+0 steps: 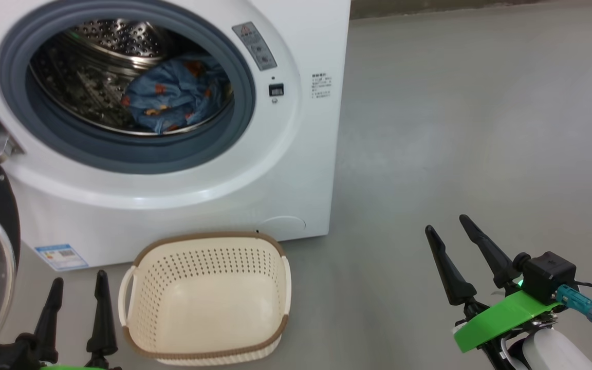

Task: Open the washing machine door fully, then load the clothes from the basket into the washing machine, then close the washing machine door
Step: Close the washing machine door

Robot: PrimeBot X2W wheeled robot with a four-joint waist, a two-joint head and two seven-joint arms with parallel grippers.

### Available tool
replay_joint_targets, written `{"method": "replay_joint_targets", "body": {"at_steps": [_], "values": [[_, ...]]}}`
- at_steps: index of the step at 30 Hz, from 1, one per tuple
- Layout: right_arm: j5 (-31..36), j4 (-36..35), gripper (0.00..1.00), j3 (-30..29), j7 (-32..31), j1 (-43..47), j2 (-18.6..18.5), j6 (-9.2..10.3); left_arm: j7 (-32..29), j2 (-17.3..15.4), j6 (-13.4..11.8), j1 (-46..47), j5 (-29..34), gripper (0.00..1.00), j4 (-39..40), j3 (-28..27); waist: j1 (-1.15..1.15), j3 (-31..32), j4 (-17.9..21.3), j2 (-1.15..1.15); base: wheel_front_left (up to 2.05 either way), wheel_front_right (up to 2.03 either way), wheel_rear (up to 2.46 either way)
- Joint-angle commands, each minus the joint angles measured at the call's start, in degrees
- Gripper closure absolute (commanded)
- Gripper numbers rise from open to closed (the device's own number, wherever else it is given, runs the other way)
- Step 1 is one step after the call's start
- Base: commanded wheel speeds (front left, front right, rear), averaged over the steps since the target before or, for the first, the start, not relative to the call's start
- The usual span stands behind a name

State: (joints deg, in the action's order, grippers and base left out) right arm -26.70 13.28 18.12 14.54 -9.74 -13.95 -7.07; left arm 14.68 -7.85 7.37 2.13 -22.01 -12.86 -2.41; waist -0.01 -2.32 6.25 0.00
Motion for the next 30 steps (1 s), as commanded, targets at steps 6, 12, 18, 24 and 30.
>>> {"method": "replay_joint_targets", "body": {"at_steps": [6,12,18,24,30], "values": [[-0.17,-1.46,0.0,0.66,0.46,-0.11,-0.73,-0.42,0.32,-1.2,0.12,0.79,0.57,0.0,1.99,-1.97,0.01,-0.18,-0.08,0.0,-1.24,1.24,0.0],[-0.07,-1.53,0.0,0.42,0.46,-0.14,-0.7,-0.42,0.32,-1.17,0.12,0.92,0.76,0.0,2.04,-1.93,0.01,-0.42,-0.23,0.0,-0.42,0.42,0.0],[0.01,-1.49,0.0,0.2,0.46,-0.15,-0.63,-0.42,0.32,-1.02,0.12,0.97,0.83,0.0,2.03,-2.03,0.01,-0.45,-0.37,0.0,0.0,0.0,0.0],[0.06,-1.57,0.0,0.08,0.46,-0.18,-0.61,-0.42,0.32,-0.96,0.12,1.07,0.88,0.0,2.08,-2.07,0.01,-0.54,-0.48,0.0,0.0,0.0,0.0],[0.12,-1.6,0.0,0.0,0.46,-0.19,-0.6,-0.42,0.32,-0.87,0.12,1.12,0.9,0.0,2.07,-2.1,0.01,-0.62,-0.53,0.0,0.0,0.0,0.0]]}}
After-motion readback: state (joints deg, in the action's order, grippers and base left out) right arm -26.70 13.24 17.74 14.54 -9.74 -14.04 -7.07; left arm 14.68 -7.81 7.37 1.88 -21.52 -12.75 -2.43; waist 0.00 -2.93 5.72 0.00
